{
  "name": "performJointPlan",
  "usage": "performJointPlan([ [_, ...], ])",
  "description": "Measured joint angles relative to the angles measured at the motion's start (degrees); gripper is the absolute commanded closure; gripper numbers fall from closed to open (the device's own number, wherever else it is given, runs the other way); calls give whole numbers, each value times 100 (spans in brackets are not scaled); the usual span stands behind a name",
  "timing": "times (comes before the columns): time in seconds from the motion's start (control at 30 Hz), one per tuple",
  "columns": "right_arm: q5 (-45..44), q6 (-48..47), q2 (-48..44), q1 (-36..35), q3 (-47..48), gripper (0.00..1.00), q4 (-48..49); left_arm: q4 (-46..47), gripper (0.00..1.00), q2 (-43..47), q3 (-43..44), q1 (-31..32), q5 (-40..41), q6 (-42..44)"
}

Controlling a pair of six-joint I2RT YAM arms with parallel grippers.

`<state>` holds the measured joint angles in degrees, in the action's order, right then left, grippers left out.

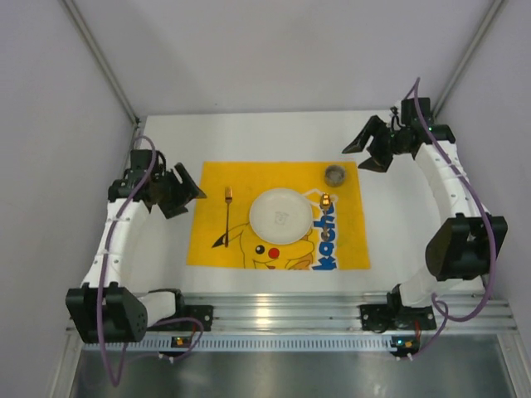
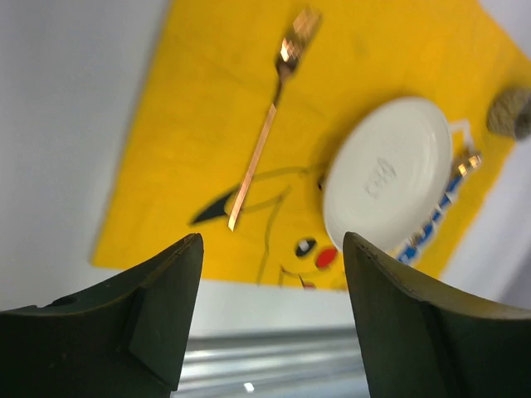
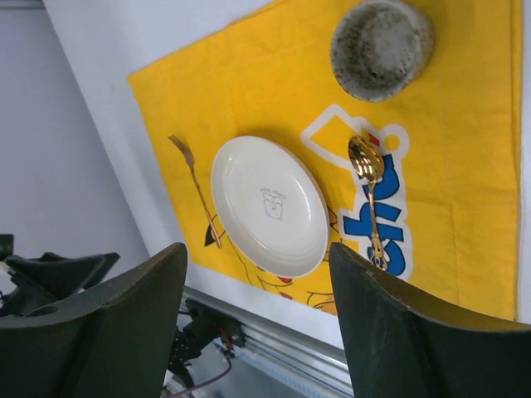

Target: Set the dinner table for one person

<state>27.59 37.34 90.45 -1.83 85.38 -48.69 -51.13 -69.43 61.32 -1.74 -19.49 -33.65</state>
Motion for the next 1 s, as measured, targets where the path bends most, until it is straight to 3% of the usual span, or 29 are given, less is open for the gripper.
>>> performJointPlan([
  [0.1,120,-214,127,-87,557,32,72,319,36,411,236,0,1176,92],
  [0.2,114,-369,98,-227,973,27,254,1353,37,1303,-404,24,2162,490],
  [0.27,2,-455,-37,-358,1038,22,435,2505,34,2131,-1329,42,2640,962],
  [0.33,-243,-542,-251,-538,1016,1,483,3757,30,2916,-2516,61,2889,1478],
  [0.47,-476,-977,-726,-809,841,0,684,5702,29,3388,-4503,66,2940,2197],
  [0.57,-437,-1272,-951,-868,704,0,826,6614,28,2798,-5318,70,2933,2361],
  [0.73,-433,-1552,-1034,-868,417,0,951,8308,30,1121,-5523,70,2811,2393],
  [0.83,-367,-1727,-1067,-866,181,0,990,9173,29,-57,-5316,72,2793,2369],
  [1.0,-540,-1757,-1355,-807,-269,0,997,9272,33,-1305,-4210,72,2452,2514],
])
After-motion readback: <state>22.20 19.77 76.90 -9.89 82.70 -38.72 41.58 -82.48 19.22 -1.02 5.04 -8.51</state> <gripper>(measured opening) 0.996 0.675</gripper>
